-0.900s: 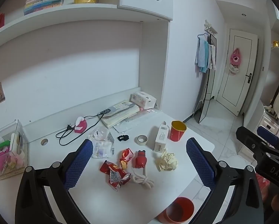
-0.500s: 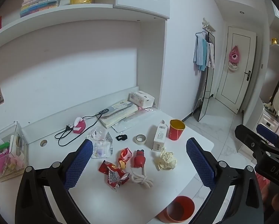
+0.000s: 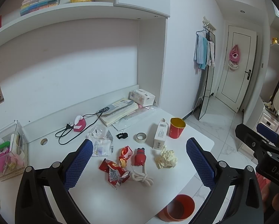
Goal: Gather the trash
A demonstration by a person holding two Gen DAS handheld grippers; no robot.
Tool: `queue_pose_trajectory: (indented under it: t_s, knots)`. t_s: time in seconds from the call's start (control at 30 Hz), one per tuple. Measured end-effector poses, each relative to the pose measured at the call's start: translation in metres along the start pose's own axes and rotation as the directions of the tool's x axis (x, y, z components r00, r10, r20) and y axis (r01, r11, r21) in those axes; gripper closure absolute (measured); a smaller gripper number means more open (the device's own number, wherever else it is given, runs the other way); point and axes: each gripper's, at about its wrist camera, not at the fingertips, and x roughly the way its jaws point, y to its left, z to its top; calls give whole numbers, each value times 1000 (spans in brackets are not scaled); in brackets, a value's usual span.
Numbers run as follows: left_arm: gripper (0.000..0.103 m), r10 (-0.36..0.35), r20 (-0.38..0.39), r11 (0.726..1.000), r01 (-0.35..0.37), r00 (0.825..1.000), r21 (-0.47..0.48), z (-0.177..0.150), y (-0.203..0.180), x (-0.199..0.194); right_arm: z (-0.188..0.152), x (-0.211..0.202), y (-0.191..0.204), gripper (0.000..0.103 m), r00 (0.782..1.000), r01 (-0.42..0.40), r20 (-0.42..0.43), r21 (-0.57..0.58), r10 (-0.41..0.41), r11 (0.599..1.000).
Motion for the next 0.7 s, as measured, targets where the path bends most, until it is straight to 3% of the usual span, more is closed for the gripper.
queue_pose_trajectory:
  t_s: [0.7]
  knots:
    - [5, -10, 3, 1000, 10, 1000, 0, -4, 0, -8, -6, -7, 1, 5, 1000, 3, -2, 12, -3, 1000]
